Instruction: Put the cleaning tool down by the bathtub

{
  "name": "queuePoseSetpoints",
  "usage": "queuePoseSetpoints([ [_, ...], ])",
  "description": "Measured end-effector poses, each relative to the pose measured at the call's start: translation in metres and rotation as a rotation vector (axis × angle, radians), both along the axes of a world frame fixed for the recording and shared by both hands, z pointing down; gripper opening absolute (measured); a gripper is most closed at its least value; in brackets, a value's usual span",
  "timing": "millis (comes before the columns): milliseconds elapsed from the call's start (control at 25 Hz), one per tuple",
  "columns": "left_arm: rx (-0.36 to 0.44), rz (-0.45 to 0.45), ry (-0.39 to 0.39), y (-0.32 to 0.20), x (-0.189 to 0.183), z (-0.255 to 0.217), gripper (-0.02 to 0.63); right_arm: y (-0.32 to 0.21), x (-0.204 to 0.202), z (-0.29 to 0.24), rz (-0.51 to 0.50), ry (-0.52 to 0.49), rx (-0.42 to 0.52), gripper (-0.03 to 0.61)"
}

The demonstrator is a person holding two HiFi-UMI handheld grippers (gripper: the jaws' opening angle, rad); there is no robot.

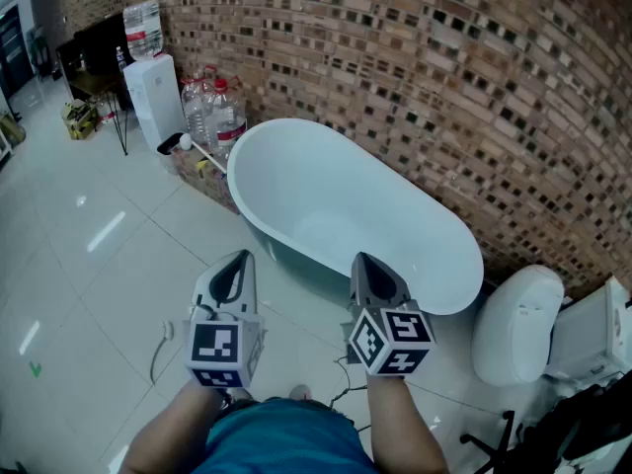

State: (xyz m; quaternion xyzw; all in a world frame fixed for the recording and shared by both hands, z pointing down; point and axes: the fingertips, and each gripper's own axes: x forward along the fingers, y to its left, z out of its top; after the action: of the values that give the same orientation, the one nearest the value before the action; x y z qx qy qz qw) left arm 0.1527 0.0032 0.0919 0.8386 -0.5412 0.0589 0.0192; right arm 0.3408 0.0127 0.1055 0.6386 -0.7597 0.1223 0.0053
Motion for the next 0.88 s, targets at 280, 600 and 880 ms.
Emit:
queuePoseSetpoints([
  [280,-0.016,-0.053,0.0,-0.002,-0.017,0.005,0.005,-0.011,-0.019,0.008,-0.057,-0.003,-0.01,0.014],
  [600,0.001,-0.185,0.019,0.014,-0.094,0.0,0.005,-0.016,-0.094,0.008,-0.178,0.029,-0.022,0.014],
  [880,-0.002,-0.338,0.042,0.046,-0.234,-0.007,0.005,-0.004,-0.223,0.0,-0.304,0.065,-0.033,0.014],
])
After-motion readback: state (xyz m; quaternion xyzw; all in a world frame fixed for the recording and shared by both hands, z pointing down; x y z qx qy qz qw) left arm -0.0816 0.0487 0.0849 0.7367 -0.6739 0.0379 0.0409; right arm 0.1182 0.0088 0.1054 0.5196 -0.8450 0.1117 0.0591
